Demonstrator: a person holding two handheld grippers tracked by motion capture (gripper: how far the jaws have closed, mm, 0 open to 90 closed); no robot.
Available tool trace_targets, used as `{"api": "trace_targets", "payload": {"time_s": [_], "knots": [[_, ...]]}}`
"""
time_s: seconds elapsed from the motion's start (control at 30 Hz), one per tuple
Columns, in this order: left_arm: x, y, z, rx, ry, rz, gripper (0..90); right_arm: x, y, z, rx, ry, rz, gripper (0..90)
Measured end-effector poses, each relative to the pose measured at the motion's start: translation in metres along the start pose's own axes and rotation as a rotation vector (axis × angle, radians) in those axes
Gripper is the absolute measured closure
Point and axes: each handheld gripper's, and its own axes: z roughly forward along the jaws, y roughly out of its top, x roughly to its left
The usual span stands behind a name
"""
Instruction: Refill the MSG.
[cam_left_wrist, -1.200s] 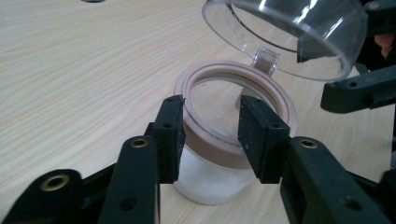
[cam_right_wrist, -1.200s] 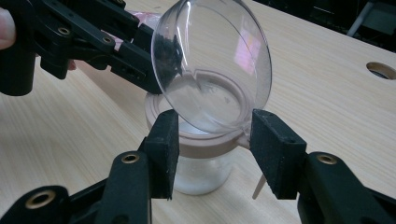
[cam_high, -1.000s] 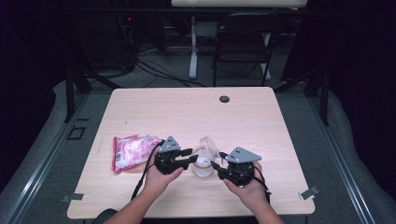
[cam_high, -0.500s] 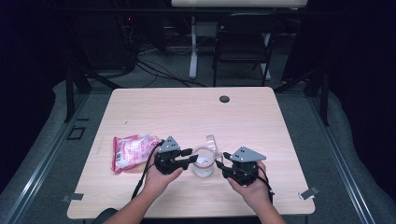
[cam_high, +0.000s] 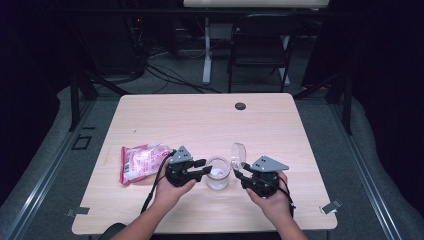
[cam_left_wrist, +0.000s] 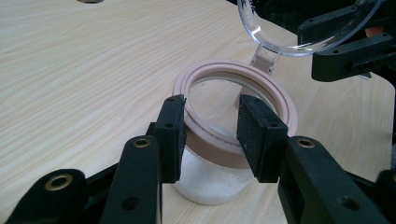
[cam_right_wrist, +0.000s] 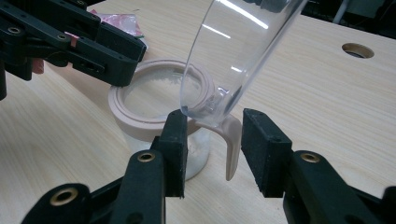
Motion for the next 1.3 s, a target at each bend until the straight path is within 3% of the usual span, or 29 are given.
{"api": "trace_targets", "payload": {"time_s": [0.37,0.6,1.1,1.3], "knots": [[0.000,0.000,0.001,-0.003,0.004,0.004,60.3,0.001,0.001,0.009,-0.006,-0.004,0.035,56.1],[0.001,0.001,-0.010,-0.033,0.024,0.014,58.7,-0.002,0.002,0.011,-0.020,0.008,0.069,60.9],[0.016,-0.006,-0.037,-0.052,0.091,0.011,55.6,-0.036,0.006,0.011,-0.043,0.059,0.170,72.9],[0.026,-0.012,-0.048,-0.056,0.107,-0.036,55.7,-0.045,0.008,0.012,-0.056,0.065,0.195,72.1]]}}
